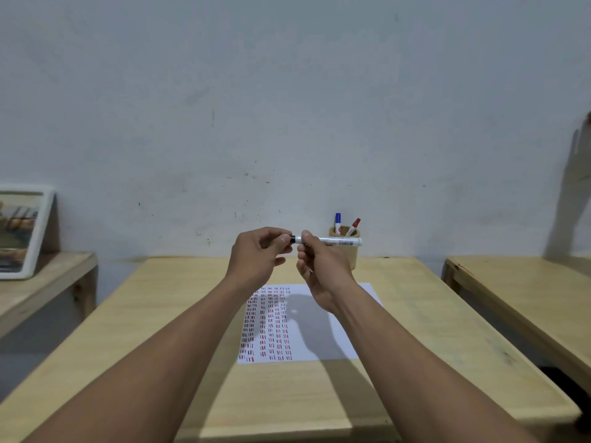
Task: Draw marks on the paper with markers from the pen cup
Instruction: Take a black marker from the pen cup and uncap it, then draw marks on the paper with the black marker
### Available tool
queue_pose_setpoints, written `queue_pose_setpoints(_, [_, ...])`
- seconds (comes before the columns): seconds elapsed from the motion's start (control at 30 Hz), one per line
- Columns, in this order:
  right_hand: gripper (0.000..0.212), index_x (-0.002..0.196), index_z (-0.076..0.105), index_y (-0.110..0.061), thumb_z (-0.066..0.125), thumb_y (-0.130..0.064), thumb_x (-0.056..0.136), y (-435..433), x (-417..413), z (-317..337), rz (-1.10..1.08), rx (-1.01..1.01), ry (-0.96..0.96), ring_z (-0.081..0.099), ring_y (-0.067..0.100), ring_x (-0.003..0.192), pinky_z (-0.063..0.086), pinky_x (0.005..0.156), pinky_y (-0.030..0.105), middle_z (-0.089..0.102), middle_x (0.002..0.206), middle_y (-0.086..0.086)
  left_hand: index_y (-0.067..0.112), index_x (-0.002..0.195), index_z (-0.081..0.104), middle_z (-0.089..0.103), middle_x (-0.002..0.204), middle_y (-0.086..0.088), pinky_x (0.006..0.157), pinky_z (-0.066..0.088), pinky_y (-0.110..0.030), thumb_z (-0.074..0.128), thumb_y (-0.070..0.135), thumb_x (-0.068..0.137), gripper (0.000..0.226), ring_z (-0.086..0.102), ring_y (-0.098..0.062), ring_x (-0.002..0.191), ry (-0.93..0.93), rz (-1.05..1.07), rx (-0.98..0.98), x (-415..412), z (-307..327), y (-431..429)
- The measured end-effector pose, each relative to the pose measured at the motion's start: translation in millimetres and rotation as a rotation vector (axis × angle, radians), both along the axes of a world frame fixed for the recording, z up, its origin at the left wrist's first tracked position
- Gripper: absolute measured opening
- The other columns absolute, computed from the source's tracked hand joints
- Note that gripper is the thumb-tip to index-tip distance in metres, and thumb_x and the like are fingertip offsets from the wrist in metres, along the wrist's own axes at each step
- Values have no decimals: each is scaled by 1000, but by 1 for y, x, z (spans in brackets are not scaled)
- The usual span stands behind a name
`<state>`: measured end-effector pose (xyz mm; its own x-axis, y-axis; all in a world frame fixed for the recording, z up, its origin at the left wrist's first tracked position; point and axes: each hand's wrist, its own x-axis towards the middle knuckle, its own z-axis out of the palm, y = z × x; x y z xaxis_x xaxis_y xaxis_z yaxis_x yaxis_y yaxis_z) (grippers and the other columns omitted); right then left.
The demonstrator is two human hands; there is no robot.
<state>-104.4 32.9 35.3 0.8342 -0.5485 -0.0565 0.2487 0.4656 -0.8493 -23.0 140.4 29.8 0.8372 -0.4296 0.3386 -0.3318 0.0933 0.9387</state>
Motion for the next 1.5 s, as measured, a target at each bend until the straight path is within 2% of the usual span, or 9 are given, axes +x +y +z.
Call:
queue_pose_setpoints(0.4, [17,87,68,0,66,-13,98,8,20,-23,-54,-3,-79,61,10,56,57,56,17,63,67,6,3,93,77,75,78,-10,79,63,-40,65,19,96,21,71,-16,69,-9,97,96,20,-10,17])
queue_pose_setpoints(0.57, [15,91,67,-4,66,-18,97,3,29,-35,-64,-131,26,60,10,60,56,55,19,62,74,6,16,84,76,76,76,-5,75,62,-39,69,22,93,13,74,-16,74,-49,182,248,40,-24,34])
queue_pose_setpoints(0.77, [15,90,67,-4,64,-17,97,-1,39,-46,-72,-211,95,55,10,60,54,54,20,58,74,6,15,88,77,77,79,-2,64,50,-22,77,17,82,6,72,-17,77,-155,322,567,61,-54,47])
queue_pose_setpoints(0.9, [16,90,69,-4,64,-18,98,-5,43,-52,-72,-261,124,55,10,62,54,53,20,59,75,6,26,83,64,60,73,5,51,40,-5,66,5,88,21,55,-5,60,-178,328,672,65,-72,45])
queue_pose_setpoints(1.0, [16,90,69,-5,64,-18,98,-10,45,-57,-81,-294,136,56,10,62,54,53,21,59,75,6,22,77,45,58,75,2,65,41,-26,62,7,88,25,51,-23,69,-249,366,792,74,-88,41])
queue_pose_setpoints(1.07, [15,91,69,-5,64,-18,97,-13,46,-59,-88,-308,142,56,11,62,54,53,21,60,75,5,-5,98,67,73,93,-5,75,46,-30,61,10,92,17,65,-29,85,-271,363,826,77,-90,40])
queue_pose_setpoints(1.17, [13,91,68,-6,63,-16,97,-17,48,-61,-98,-333,145,57,12,62,55,52,22,61,76,7,16,136,61,70,123,-11,87,50,-36,59,20,96,41,64,-33,113,-312,363,860,70,-87,44])
queue_pose_setpoints(1.33, [14,98,69,0,65,-13,93,-34,52,-69,-137,-499,208,63,15,65,56,54,25,67,78,10,13,139,50,63,127,-12,93,44,-44,38,24,100,41,54,-34,121,-347,413,1003,60,-99,60])
queue_pose_setpoints(1.5, [23,86,72,1,69,-23,88,-41,59,-87,-167,-819,382,63,15,53,56,51,31,69,67,5,21,159,18,12,167,-16,121,5,-59,16,36,104,57,4,-33,154,-271,295,1289,57,-115,74])
